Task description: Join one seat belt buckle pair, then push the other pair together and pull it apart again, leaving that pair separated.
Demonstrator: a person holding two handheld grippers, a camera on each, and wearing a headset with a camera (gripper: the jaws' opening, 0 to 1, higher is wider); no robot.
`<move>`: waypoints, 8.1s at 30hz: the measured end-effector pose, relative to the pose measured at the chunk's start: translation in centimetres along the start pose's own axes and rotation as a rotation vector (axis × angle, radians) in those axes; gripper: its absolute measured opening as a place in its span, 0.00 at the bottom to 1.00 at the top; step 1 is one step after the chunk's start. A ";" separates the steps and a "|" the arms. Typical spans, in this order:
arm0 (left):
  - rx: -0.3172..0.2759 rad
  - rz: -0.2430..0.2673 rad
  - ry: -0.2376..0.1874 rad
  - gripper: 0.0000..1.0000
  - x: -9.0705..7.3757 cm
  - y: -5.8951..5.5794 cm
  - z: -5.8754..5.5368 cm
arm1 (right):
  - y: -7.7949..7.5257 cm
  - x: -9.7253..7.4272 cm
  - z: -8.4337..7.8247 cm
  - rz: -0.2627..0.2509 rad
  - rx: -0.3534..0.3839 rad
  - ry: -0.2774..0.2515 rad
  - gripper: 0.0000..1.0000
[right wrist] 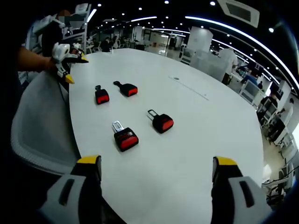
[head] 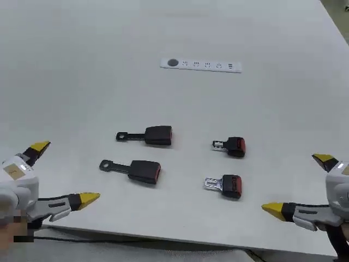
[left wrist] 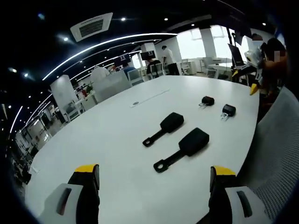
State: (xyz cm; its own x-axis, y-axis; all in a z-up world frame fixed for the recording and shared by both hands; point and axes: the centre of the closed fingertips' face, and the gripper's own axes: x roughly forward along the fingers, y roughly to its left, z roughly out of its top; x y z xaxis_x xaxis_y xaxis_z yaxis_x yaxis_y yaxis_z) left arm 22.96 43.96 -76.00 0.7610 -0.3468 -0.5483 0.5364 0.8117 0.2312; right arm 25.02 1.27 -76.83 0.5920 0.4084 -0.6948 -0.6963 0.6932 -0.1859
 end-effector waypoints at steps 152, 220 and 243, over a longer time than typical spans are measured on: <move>0.652 -0.643 0.372 0.33 12.7 -9.4 -0.9 | 8.1 11.1 -0.5 0.598 -0.517 0.230 0.35; 0.667 -0.735 0.417 0.33 12.4 -10.1 -1.3 | 16.0 15.5 6.1 0.570 -0.515 0.150 0.35; 0.685 -0.750 0.403 0.32 12.4 -10.3 -1.2 | 17.0 16.4 7.3 0.600 -0.477 0.114 0.33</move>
State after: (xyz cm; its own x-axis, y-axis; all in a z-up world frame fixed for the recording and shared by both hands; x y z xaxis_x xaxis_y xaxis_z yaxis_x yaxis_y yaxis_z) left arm 26.46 31.86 -86.19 0.0471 -0.3634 -0.9304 0.9981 -0.0192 0.0580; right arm 25.88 24.10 -86.27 0.0313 0.5519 -0.8333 -0.9994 0.0319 -0.0165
